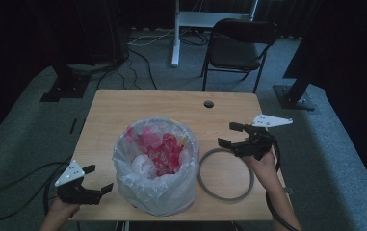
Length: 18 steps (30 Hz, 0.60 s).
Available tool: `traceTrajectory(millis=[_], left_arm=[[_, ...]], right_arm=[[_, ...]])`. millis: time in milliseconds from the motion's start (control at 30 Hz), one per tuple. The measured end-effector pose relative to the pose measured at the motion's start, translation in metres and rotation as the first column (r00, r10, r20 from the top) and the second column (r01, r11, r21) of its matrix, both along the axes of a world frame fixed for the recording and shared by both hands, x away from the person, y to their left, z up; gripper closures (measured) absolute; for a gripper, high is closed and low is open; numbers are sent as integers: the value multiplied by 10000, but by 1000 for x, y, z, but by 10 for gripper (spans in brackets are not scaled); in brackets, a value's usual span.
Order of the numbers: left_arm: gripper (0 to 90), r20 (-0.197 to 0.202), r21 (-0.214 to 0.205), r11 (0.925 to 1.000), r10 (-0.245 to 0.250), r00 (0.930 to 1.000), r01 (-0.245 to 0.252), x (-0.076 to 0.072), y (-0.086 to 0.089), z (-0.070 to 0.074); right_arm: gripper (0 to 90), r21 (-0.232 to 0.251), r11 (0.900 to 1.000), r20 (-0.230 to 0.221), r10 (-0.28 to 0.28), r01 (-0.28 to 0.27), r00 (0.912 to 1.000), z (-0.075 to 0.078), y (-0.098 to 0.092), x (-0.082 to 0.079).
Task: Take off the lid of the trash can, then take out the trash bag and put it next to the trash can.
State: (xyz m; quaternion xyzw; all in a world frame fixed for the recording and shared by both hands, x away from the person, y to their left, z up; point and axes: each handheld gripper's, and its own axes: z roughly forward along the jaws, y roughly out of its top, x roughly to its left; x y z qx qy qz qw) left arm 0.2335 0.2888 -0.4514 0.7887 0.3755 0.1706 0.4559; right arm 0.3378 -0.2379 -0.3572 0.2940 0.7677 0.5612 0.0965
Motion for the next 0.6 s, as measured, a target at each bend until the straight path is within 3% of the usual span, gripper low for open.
traceTrajectory(millis=[133,233,333,433,500,600], left_arm=[[19,100,-134,9986,-520,9986,521,-6,-9,11],[19,122,57,9956,-935,9955,934,-9,-18,14],[18,175,99,9931,-1170,9930,1169,-11,-26,17],[18,166,22,9908,-1356,9906,1356,-13,-29,21],[18,-19,-263,9869,-1596,9872,1595,-14,-28,24],[18,-200,-418,9854,-1662,9859,1652,-16,-28,28]], right_arm=[[118,-226,9996,315,171,-164,9994,10,16,-3],[135,218,9973,45,707,-708,9975,16,25,1],[162,477,9953,-50,846,-843,9964,24,34,6],[193,387,9961,-55,799,-796,9968,32,44,10],[191,372,9947,-87,958,-954,9954,37,51,14],[119,66,9931,-228,1172,-1170,9929,43,62,19]])
